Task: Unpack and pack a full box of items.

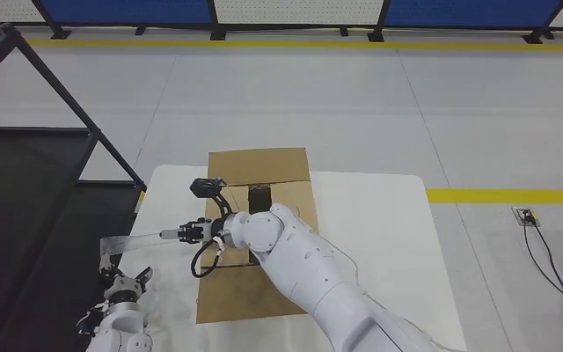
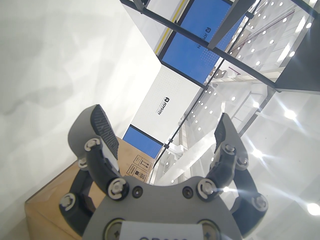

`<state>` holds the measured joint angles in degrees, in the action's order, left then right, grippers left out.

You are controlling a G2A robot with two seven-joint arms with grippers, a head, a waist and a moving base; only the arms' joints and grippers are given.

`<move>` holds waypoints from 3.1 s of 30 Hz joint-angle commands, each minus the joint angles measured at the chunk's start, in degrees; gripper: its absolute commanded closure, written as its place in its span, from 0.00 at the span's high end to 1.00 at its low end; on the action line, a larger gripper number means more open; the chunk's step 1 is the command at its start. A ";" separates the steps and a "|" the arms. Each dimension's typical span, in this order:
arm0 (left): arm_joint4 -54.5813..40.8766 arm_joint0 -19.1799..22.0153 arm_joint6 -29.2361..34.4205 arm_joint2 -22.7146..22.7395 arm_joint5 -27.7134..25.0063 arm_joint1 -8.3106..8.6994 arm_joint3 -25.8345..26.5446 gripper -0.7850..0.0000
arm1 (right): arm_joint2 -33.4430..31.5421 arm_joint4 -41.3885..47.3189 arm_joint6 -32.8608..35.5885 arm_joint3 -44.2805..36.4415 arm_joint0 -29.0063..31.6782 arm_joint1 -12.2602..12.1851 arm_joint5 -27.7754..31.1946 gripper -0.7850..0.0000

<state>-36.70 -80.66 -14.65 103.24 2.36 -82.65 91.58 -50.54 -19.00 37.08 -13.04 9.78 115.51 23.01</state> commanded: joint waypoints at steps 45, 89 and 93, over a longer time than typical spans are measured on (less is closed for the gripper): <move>-4.33 -1.75 2.56 4.29 -0.88 0.46 3.40 1.00 | -1.35 0.24 -0.77 1.07 -0.13 -0.36 -1.82 1.00; 4.12 -3.99 10.38 2.10 0.74 1.31 5.07 1.00 | -9.84 7.71 9.90 -7.29 2.04 -7.32 17.88 1.00; 9.36 -6.64 21.43 2.72 3.79 2.33 7.33 1.00 | -10.91 5.84 11.13 -9.41 2.63 -9.20 20.70 1.00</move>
<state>-29.51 -86.32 2.09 105.63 4.95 -80.71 98.00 -61.01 -12.67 47.89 -21.79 12.17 106.96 42.96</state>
